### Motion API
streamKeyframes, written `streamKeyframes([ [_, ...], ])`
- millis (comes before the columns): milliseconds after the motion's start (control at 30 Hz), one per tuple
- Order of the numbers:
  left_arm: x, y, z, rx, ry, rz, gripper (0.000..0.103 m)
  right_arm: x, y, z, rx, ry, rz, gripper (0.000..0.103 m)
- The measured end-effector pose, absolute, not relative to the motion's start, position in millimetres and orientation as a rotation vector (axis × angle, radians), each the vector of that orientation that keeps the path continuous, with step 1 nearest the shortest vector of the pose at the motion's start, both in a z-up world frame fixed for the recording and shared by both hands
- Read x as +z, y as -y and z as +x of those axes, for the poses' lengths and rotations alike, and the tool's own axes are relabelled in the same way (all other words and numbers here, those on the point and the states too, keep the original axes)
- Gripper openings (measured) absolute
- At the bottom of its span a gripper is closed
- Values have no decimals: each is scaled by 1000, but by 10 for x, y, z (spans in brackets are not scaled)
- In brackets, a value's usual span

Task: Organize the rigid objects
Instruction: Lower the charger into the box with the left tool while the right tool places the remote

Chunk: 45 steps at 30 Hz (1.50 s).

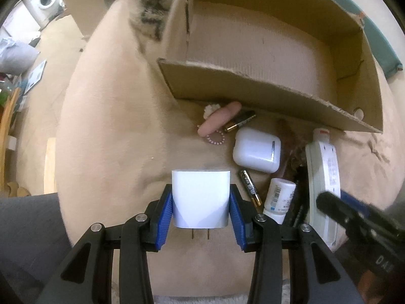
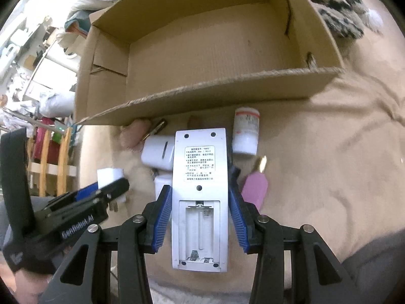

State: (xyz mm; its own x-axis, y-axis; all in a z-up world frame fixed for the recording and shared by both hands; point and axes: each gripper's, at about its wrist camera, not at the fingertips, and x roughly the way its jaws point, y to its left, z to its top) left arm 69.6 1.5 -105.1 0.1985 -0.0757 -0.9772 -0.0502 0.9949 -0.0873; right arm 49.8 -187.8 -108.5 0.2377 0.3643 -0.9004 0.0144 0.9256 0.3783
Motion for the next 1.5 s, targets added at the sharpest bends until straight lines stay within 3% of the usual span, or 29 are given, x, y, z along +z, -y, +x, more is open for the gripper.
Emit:
streamKeyframes([
  [233,-683,-205,520,-1,-1296,-123,38,-762,2017,362,301,-1249,369,47],
  [467,-154,-2,879,-22,-1196,-102,38,-345,2218,560,333,-1149,391,47],
  [733,13,262,1487,-44,-1162,-56,38,-155,2299,1157,314,-1089,357,47],
  [1133,-593,615,2037,-68,-1171,83,38,-594,2205,1705,263,-1026,242,47],
  [1500,-847,609,2067,-73,-1165,115,38,-922,2108,1808,208,-1115,162,47],
])
